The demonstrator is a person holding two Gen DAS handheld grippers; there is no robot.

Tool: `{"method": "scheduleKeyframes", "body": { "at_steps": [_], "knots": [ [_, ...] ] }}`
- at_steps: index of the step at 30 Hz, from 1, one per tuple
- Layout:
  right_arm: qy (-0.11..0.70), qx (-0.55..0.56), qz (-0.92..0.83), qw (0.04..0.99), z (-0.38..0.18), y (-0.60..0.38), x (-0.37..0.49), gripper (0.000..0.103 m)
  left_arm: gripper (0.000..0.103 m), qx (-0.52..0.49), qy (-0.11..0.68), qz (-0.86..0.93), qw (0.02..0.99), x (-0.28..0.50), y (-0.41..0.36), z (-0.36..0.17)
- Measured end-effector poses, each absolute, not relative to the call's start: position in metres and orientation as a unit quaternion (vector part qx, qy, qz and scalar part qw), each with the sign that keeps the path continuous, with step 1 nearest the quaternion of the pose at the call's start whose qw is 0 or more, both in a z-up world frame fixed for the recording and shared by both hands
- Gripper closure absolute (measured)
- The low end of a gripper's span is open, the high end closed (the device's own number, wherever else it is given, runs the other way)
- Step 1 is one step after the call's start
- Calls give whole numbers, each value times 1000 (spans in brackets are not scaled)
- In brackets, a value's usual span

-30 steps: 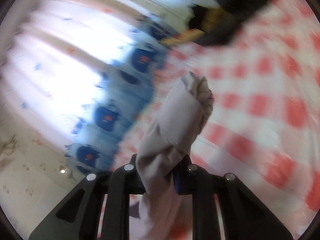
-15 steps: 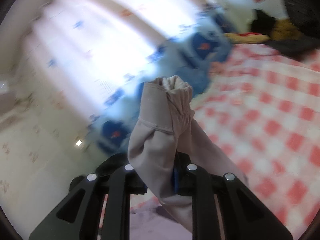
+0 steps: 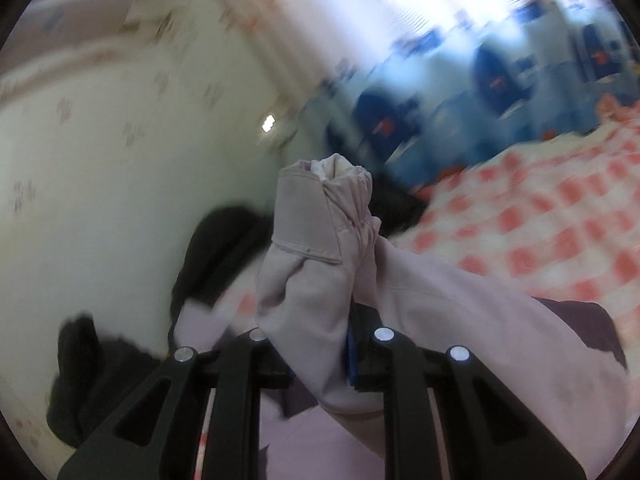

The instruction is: Fold large clothes

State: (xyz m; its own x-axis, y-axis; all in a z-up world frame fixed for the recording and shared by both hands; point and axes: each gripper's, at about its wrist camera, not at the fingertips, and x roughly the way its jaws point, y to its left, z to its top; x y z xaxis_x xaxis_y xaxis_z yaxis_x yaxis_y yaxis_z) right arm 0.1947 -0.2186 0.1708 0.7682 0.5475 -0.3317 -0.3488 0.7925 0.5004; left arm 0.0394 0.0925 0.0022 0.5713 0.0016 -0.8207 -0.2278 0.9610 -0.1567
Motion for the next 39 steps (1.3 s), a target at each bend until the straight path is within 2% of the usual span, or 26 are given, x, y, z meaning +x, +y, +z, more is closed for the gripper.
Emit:
{"method": "scheduleKeyframes", "body": {
  "at_steps": [6,12,13,15,16,17,21,24,26,28,30,31,34,36,39],
  "knots": [
    [317,134,268,900,72,-108,193,84,7,-140,451,80,878,36,120,4],
    [389,47,256,884,-12,-62,190,84,7,-150,454,79,875,36,125,3],
    [395,41,254,882,-22,-58,191,82,7,-149,455,77,874,37,124,2],
    [422,42,267,865,-38,-54,195,63,7,-146,458,73,874,37,120,1],
    [444,43,276,851,-46,-50,196,33,7,-145,460,71,873,37,118,0],
    [457,43,279,844,-47,-45,193,19,7,-143,461,70,873,38,117,0],
    [428,70,337,835,-11,-55,165,18,7,-143,463,65,872,40,112,-2],
    [366,113,318,867,21,-105,138,8,7,-139,464,63,873,42,107,-3],
    [352,119,253,893,26,-142,136,7,7,-138,466,61,872,43,103,-4],
    [386,101,141,906,0,-187,147,7,7,-135,468,58,871,45,98,-6],
    [519,97,123,840,-55,-210,178,7,7,-130,467,56,873,48,93,-7],
    [523,108,135,835,-59,-217,177,10,7,-122,465,59,875,51,92,-7],
    [477,160,164,848,-17,-237,144,10,7,-122,452,76,880,62,99,3],
    [446,184,191,855,8,-245,103,7,7,-127,443,78,884,82,107,18],
    [463,224,230,826,1,-247,43,7,7,-87,419,82,900,148,120,58]
  ]
}}
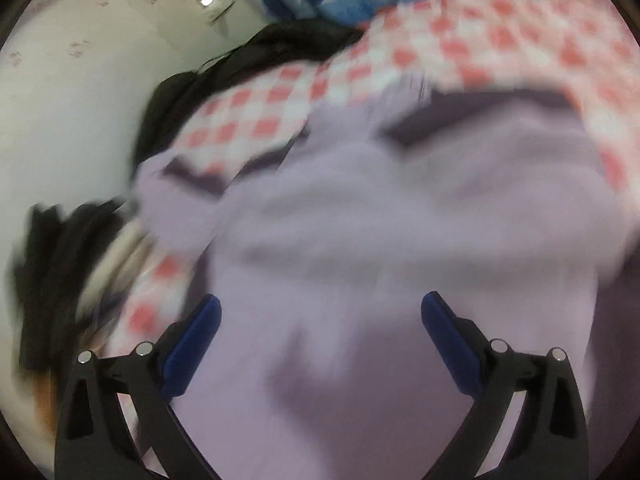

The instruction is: Fold large clothes

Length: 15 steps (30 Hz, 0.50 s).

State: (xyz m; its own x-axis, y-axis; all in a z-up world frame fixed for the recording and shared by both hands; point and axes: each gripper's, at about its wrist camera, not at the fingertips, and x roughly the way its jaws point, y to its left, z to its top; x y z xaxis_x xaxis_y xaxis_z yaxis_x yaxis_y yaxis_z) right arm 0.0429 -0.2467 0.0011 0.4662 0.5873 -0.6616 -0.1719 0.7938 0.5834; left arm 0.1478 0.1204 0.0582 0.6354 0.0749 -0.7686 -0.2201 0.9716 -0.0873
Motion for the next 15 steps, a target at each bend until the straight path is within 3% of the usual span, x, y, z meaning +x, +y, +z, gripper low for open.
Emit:
{"method": "scheduleKeyframes", "body": {
  "at_steps": [5,10,15],
  "knots": [
    [480,269,229,803,-45,-248,3,7,7,-20,387,185,903,283,196,113],
    [478,280,239,797,-45,-248,5,7,7,-184,401,298,846,344,335,108],
    [476,260,241,805,-49,-244,-3,7,7,-237,408,360,805,362,391,79]
  ]
}}
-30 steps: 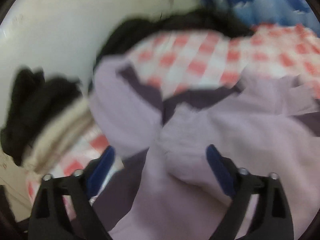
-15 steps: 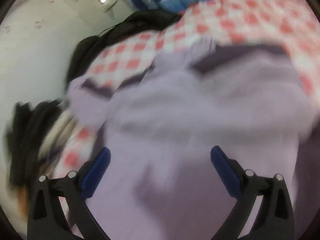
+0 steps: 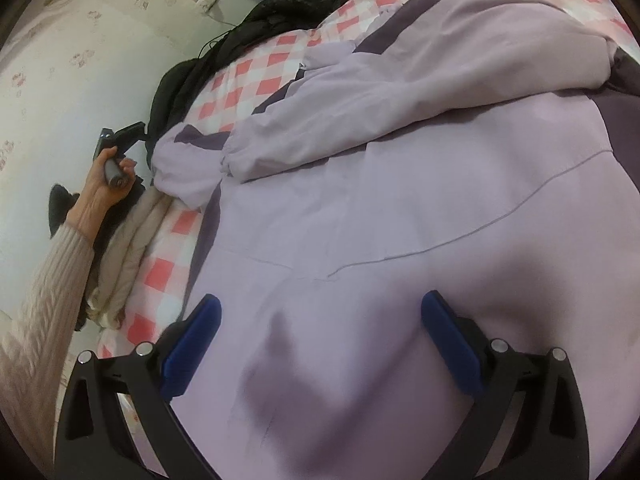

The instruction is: Fold large clothes

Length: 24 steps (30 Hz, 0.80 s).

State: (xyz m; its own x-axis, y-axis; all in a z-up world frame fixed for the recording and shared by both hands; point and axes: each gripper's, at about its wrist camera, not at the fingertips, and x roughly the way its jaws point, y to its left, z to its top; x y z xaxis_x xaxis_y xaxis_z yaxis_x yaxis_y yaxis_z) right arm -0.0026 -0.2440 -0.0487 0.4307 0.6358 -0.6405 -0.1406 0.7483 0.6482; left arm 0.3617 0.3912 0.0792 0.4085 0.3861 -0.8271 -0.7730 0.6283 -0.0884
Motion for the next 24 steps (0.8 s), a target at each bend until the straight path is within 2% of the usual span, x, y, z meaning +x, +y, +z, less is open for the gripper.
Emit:
{"method": "scheduleKeyframes", "body": {
  "at_steps": [8,9,10,11,12,14,19,24],
  "knots": [
    [475,243,238,812,-53,-241,-1,7,7,-330,400,333,787,368,420,52],
    [475,242,238,812,-53,-242,-1,7,10,-337,406,321,787,370,421,51],
    [475,244,238,811,-54,-243,0,7,19,-343,402,307,791,369,421,52],
    [475,246,238,811,-53,-243,0,7,60,-352,393,280,802,368,421,56],
    [475,247,238,810,-53,-242,0,7,81,-386,387,232,805,366,423,55],
    [475,251,238,809,-53,-243,-1,7,89,-421,369,195,805,360,424,57],
    [474,269,241,803,-53,-247,1,7,93,-410,299,100,856,340,403,92],
    [477,288,240,795,-52,-251,4,7,93,-357,261,27,896,326,344,145]
  ]
}}
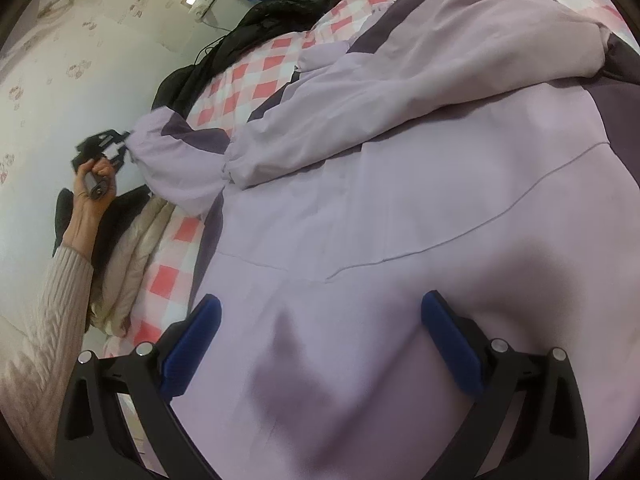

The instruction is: Fold large clothes

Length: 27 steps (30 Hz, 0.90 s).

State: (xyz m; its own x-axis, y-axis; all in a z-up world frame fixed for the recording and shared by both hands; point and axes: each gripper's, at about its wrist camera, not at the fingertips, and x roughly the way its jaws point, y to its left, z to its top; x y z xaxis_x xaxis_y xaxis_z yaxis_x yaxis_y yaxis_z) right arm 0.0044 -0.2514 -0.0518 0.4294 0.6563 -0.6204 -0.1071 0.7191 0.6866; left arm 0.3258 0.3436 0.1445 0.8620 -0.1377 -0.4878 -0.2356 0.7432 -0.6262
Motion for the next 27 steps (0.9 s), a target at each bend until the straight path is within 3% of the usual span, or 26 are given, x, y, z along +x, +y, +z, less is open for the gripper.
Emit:
{"method": "scheduleKeyframes", "body": {
  "at_steps": [6,10,14,23,26,27],
  "knots": [
    [445,309,218,812,-33,-273,8,7,94,-293,240,-85,921,302,211,209],
    [393,324,200,837,-6,-302,8,7,94,-245,255,-146,924,290,108,212],
    [357,372,173,840,5,-342,9,7,94,-188,290,-191,919,277,8,172],
    [317,495,147,796,-5,-409,12,7,93,-63,433,-210,874,266,-150,-28],
    [315,534,154,770,-14,-421,17,7,83,-21,441,-205,873,246,-162,-64],
    [313,544,158,762,-16,-425,17,7,69,-10,437,-212,874,240,-163,-58]
  ]
}}
